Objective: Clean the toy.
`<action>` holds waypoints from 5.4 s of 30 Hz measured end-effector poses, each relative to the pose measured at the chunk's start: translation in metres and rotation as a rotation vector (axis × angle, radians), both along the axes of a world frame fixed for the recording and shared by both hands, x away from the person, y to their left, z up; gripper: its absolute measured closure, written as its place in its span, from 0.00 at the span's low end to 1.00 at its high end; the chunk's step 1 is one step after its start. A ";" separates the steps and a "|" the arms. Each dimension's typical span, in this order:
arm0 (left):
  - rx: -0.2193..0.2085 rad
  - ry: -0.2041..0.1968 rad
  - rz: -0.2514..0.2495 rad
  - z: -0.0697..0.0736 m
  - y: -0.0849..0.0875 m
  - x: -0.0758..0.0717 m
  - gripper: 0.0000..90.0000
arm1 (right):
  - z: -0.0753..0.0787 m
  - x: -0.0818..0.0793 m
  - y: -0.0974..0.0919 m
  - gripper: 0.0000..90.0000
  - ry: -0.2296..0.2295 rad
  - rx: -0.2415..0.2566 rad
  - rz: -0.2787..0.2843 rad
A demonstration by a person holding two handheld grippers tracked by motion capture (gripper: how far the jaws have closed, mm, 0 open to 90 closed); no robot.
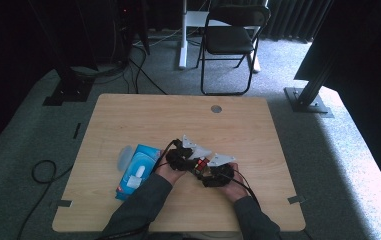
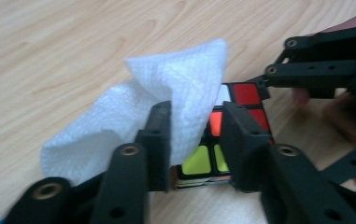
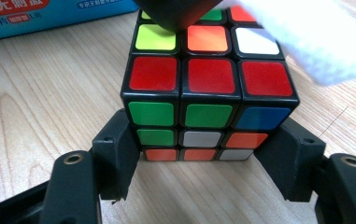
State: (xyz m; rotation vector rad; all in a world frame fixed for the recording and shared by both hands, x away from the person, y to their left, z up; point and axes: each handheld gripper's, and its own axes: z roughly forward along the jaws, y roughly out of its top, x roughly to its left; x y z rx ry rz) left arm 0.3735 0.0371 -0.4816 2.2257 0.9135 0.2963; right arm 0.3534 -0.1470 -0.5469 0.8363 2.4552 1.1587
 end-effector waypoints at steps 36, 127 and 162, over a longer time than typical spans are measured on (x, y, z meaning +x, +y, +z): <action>0.083 -0.065 -0.029 0.003 -0.011 -0.010 0.87 | 0.000 0.000 0.001 0.37 0.001 -0.008 -0.001; 0.018 0.032 0.088 -0.006 0.007 0.001 0.97 | 0.006 0.002 -0.005 0.28 0.016 -0.038 -0.022; 0.050 -0.006 0.058 -0.014 0.006 -0.009 0.96 | 0.033 0.002 -0.019 0.62 -0.019 0.189 -0.192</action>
